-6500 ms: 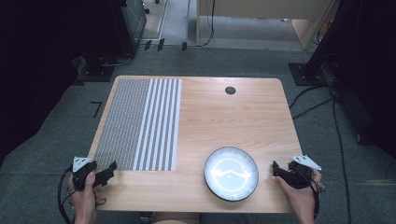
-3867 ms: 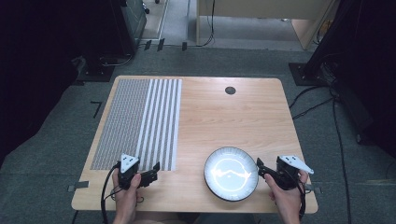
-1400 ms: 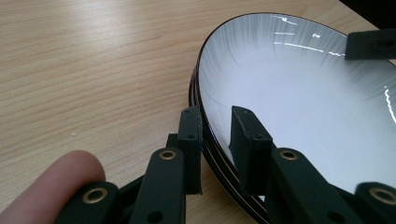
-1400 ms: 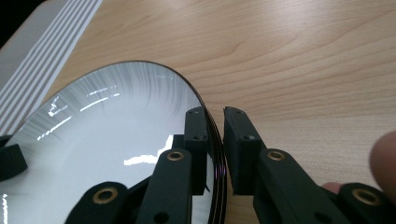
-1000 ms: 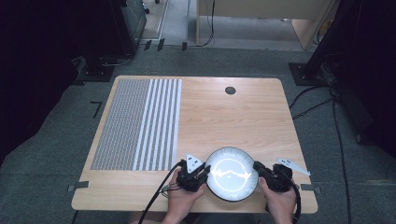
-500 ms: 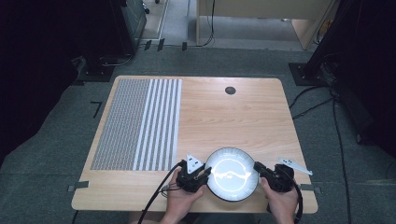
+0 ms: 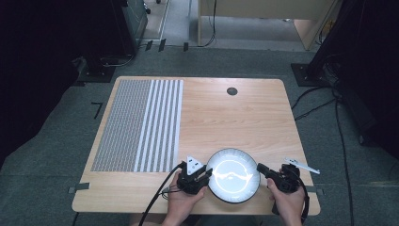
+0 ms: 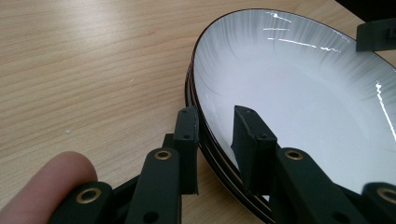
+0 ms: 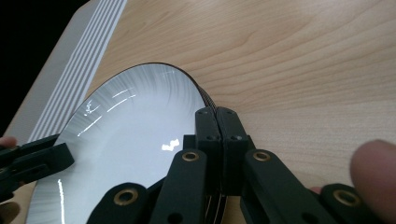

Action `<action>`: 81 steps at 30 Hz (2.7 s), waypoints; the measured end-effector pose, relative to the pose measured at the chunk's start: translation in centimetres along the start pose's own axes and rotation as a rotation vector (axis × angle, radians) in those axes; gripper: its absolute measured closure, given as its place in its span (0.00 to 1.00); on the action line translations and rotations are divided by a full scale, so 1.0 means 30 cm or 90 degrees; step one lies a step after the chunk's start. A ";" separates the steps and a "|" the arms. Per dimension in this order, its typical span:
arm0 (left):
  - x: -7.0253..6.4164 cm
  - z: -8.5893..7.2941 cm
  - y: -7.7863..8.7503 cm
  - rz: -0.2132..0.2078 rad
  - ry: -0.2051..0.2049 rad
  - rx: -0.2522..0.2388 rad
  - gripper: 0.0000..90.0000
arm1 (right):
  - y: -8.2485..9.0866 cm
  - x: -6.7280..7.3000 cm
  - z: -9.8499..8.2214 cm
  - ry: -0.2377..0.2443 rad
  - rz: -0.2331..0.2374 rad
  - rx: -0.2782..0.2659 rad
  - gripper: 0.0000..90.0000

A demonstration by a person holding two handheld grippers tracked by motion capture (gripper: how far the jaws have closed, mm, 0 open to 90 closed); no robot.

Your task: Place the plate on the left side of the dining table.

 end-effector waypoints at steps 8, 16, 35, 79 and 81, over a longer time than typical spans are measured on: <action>0.013 0.000 -0.005 -0.022 0.023 0.001 0.76 | -0.005 0.005 -0.005 -0.024 0.016 0.014 0.99; 0.021 0.004 0.003 -0.038 0.046 -0.001 0.74 | -0.026 0.021 -0.023 -0.016 0.010 -0.002 0.98; 0.027 -0.003 0.016 -0.063 0.062 0.001 0.76 | -0.021 0.031 -0.023 -0.045 0.018 0.062 0.92; 0.059 0.023 0.036 -0.036 0.137 -0.056 0.89 | -0.031 0.077 -0.109 -0.122 0.007 0.070 0.94; 0.064 0.025 0.041 -0.046 0.146 -0.052 0.90 | -0.028 0.066 -0.107 -0.161 0.027 0.067 0.96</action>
Point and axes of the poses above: each handheld gripper's, and its own axes: y roughly backward along the jaws, z roughly out of its top, x roughly to its left, the point moved 2 cm from there along -y, roughly forward along the jaws, and after that the axes turned 6 degrees about -z, right-handed, at the moved point
